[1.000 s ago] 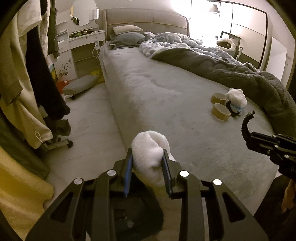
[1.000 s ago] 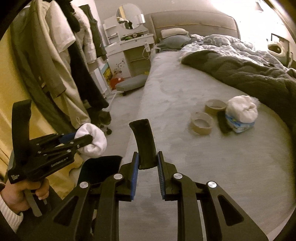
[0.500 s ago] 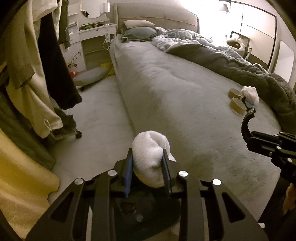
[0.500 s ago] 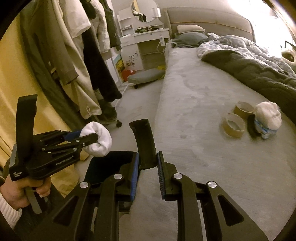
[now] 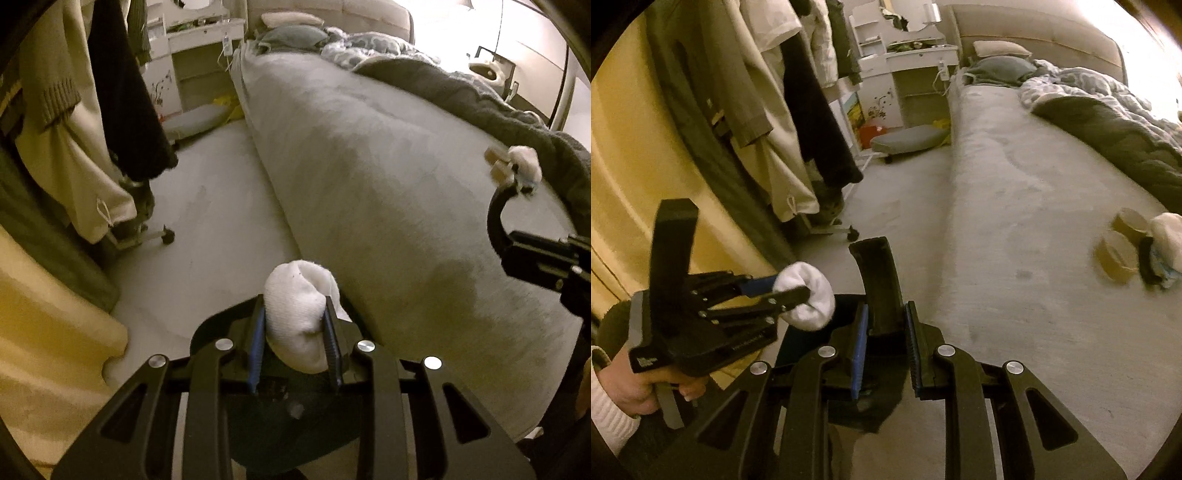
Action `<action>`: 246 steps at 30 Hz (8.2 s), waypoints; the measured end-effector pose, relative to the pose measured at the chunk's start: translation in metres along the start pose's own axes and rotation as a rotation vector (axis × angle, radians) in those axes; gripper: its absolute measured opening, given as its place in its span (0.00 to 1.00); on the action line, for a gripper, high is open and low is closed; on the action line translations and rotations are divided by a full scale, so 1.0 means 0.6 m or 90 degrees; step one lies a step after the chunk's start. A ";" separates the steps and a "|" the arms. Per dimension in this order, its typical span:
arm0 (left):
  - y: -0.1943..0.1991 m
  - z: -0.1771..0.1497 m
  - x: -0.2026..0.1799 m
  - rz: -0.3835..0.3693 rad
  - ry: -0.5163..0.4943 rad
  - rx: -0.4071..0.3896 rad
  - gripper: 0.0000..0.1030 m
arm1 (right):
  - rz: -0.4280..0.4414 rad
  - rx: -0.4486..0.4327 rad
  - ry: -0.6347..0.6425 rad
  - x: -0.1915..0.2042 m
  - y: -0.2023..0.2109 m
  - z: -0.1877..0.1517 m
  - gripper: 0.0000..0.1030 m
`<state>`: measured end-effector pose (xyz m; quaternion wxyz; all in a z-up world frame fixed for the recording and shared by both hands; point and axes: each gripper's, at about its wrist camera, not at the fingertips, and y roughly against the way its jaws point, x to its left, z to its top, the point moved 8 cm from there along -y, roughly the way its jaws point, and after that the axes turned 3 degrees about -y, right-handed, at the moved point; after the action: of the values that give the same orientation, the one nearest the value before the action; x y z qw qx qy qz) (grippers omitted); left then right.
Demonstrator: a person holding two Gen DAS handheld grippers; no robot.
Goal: Collect trash
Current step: 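Open both grippers over the black bin to drop the tissues, then move both tools from the bin back toward the remaining trash on the bed, then grasp a brown tape roll with the left gripper while the right gripper grasps the bubble-wrap roll, then carry the tape roll and bubble wrap with both grippers over the black bin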
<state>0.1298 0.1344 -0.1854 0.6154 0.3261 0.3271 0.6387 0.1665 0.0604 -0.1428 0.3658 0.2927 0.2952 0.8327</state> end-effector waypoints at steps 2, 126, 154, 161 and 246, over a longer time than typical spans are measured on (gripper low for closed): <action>-0.012 -0.011 0.010 0.003 0.007 0.016 0.30 | 0.007 0.006 0.004 0.011 -0.012 0.001 0.19; 0.108 0.189 -0.198 -0.078 -0.124 -0.160 0.72 | -0.153 -0.003 0.021 -0.241 0.059 0.062 0.71; -0.013 0.223 -0.385 -0.237 -0.277 -0.116 0.81 | -0.214 -0.069 -0.064 -0.464 0.140 0.118 0.84; -0.062 0.227 -0.417 -0.252 -0.282 -0.075 0.81 | -0.211 -0.072 -0.089 -0.504 0.144 0.127 0.84; -0.084 0.257 -0.316 -0.200 -0.205 -0.055 0.52 | -0.239 -0.024 -0.102 -0.535 0.039 0.215 0.61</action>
<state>0.2903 -0.0509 -0.1408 0.7650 0.3419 0.2441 0.4882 0.4269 -0.1678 -0.1290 0.5424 0.2913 0.2989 0.7291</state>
